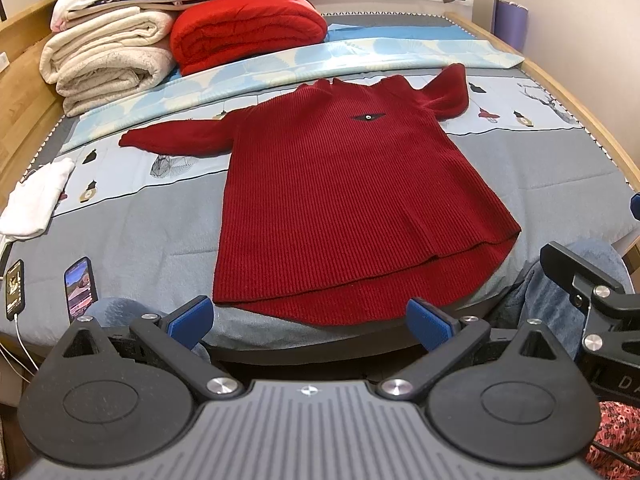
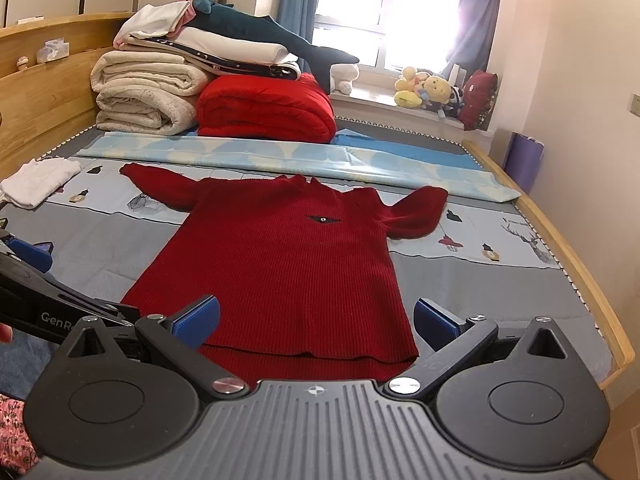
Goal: Fold small clothes
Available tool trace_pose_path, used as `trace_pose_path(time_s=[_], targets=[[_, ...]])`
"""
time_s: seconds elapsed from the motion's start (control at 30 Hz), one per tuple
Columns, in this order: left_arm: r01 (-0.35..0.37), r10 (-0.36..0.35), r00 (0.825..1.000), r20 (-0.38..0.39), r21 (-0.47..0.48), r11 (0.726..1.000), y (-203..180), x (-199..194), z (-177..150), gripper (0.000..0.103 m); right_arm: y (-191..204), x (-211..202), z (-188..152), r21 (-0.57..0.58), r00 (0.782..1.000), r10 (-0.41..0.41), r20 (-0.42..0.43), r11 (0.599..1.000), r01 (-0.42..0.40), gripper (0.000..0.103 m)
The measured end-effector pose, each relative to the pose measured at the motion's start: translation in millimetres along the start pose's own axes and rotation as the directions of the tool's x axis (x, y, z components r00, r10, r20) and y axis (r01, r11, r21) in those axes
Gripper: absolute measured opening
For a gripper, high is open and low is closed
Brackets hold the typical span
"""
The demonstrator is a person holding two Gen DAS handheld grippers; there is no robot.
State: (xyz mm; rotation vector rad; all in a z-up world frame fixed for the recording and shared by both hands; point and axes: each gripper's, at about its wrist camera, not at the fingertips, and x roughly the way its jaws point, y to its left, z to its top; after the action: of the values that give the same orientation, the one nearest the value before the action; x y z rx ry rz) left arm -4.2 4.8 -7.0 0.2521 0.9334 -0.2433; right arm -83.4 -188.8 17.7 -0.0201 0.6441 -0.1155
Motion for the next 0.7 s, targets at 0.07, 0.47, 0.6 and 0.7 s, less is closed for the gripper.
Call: trace_pose_path(time_s=[0.07, 0.47, 0.6, 0.7], targets=[[-0.001, 0.001, 1.000, 0.000, 0.000, 1.000, 0.0, 0.0, 0.0, 0.103, -0.3, -1.1, 0.2, -0.002, 1.000, 0.000, 0.002, 1.000, 0.000, 0.102], [0.000, 0.000, 1.000, 0.006, 0.001, 1.000, 2.4, -4.3, 1.8, 0.103, 0.2, -3.4, -0.5, -0.001, 1.000, -0.001, 0.008, 1.000, 0.001, 0.102], [0.000, 0.000, 1.000, 0.006, 0.001, 1.000, 2.3, -4.3, 1.7, 0.103, 0.3, -4.2, -0.3, -0.004, 1.000, 0.001, 0.009, 1.000, -0.001, 0.102], [0.000, 0.000, 1.000, 0.007, 0.001, 1.000, 2.2, -4.2, 1.5, 0.103, 0.3, -4.6, -0.4, -0.003, 1.000, 0.003, 0.009, 1.000, -0.003, 0.102]])
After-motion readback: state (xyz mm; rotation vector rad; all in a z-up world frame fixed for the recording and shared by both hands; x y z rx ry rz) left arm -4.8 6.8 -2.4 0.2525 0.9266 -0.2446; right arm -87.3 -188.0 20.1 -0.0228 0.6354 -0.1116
